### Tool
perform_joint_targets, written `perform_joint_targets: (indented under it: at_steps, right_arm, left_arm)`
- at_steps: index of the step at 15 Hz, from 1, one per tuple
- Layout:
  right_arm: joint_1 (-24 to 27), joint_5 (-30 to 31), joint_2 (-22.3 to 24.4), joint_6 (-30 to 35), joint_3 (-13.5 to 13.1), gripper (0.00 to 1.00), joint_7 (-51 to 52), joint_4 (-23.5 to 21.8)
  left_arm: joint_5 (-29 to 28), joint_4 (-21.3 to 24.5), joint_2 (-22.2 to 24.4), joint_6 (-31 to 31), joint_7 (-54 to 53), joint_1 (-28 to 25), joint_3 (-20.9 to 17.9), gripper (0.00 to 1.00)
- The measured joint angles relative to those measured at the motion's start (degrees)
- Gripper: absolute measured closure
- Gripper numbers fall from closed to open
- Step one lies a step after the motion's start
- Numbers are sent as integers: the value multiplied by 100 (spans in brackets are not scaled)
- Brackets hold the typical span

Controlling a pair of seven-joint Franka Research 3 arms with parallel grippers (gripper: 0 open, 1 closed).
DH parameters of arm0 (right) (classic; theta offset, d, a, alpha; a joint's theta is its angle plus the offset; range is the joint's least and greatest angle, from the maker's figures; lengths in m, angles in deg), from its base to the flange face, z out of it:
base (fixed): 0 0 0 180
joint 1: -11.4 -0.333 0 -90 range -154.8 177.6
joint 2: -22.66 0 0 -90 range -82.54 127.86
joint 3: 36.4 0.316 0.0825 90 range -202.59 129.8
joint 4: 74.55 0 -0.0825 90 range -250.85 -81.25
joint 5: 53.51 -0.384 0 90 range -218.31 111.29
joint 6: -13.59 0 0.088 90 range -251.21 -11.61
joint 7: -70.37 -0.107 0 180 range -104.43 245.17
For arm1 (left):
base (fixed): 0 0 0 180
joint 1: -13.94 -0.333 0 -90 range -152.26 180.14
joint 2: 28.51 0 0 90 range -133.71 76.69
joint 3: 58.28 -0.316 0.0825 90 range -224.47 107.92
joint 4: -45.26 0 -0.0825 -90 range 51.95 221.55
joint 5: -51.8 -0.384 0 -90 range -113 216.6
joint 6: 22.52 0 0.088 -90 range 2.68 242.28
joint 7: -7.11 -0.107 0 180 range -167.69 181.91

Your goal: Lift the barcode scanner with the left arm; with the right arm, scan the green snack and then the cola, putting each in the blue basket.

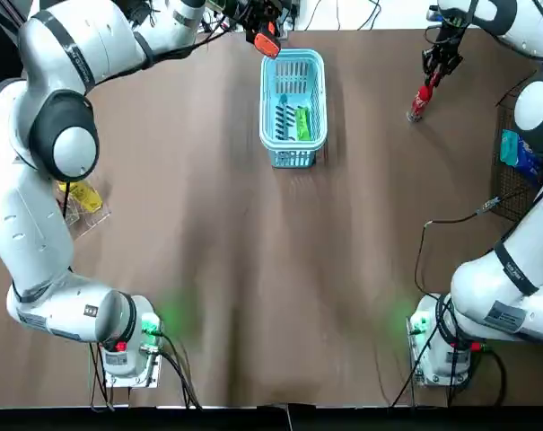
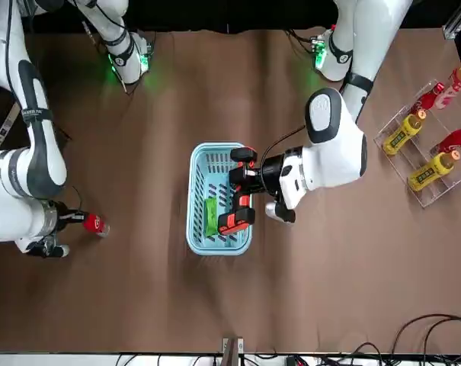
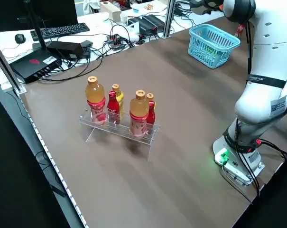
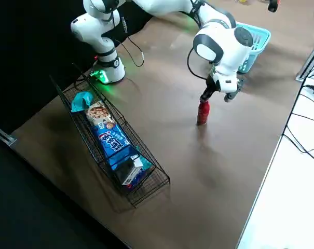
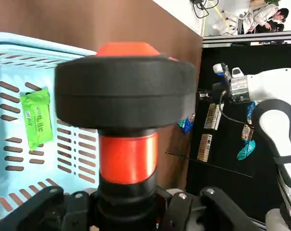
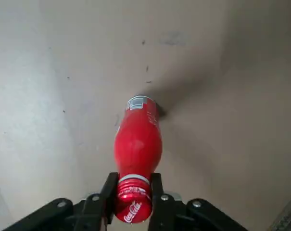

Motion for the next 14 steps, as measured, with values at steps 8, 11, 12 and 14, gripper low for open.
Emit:
perform_joint_targets:
  at_steps: [8,11,12,14]
  right_arm:
    - [-388,-226,732,911,1461,68,1177,303]
    - [-401,-774,885,951,1855,68,1347,304]
    - [-398,-844,916,974,1988,68,1390,305]
    - [-397,-870,955,983,2331,68,1403,320]
  left_arm:
    - [-37,0,0,-58,0,-33,-6,93]
    - [-122,-1,0,-192,0,-27,11,93]
    - [-169,-3,0,-305,0,-24,17,93]
    - [-301,-4,0,-543,0,-13,31,93]
